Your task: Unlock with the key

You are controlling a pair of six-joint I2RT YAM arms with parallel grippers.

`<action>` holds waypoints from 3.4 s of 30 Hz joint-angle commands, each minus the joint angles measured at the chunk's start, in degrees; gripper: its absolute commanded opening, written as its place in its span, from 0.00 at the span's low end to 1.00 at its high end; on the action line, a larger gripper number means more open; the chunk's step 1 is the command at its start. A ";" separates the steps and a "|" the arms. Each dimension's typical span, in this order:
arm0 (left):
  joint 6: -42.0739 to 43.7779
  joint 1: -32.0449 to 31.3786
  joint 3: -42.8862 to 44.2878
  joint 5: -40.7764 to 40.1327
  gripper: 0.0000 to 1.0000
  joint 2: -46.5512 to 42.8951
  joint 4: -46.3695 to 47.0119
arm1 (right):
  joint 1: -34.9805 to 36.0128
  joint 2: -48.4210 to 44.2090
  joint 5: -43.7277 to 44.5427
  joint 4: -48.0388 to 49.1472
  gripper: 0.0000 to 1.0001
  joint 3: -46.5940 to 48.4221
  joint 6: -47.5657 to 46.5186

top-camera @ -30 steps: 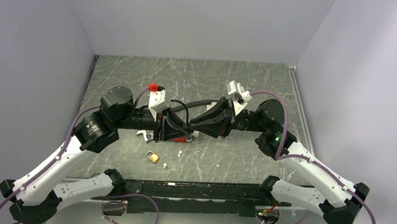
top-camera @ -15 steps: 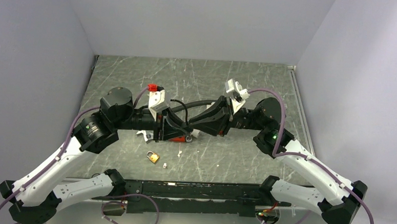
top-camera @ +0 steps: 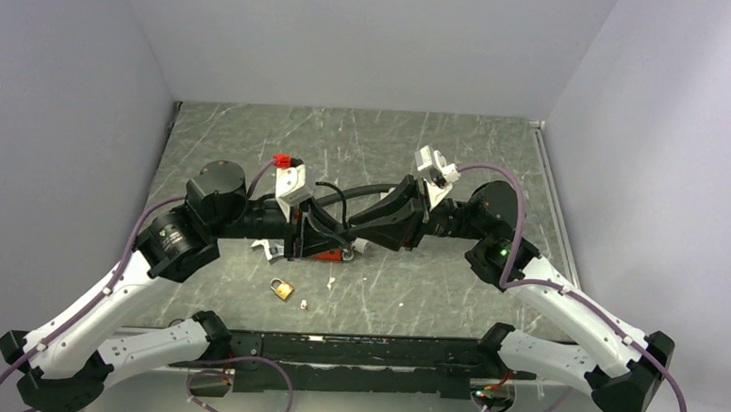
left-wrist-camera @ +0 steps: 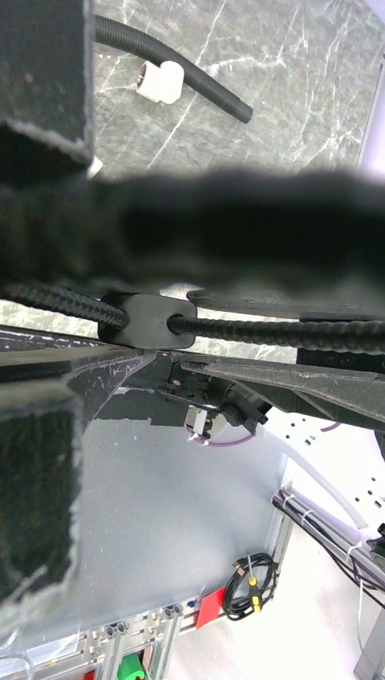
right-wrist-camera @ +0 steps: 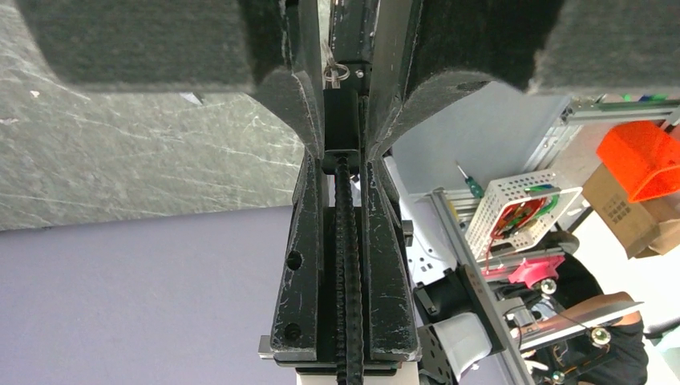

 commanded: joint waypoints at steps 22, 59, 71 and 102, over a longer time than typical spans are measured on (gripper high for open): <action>-0.74 -0.06 -0.57 -4.50 0.00 -1.34 8.01 | 0.87 -4.04 -6.88 3.69 0.58 -1.94 2.54; -1.43 0.00 -2.68 2.07 0.00 -0.38 11.57 | 0.88 -1.53 2.41 5.37 0.33 -0.15 1.89; -1.74 -0.05 -3.52 2.05 0.00 -1.05 12.37 | 0.87 -3.54 2.05 7.45 0.45 -0.52 2.80; -5.01 -0.03 -3.88 -2.20 0.59 -1.52 12.50 | 1.00 -3.22 4.79 7.84 0.00 -3.21 2.45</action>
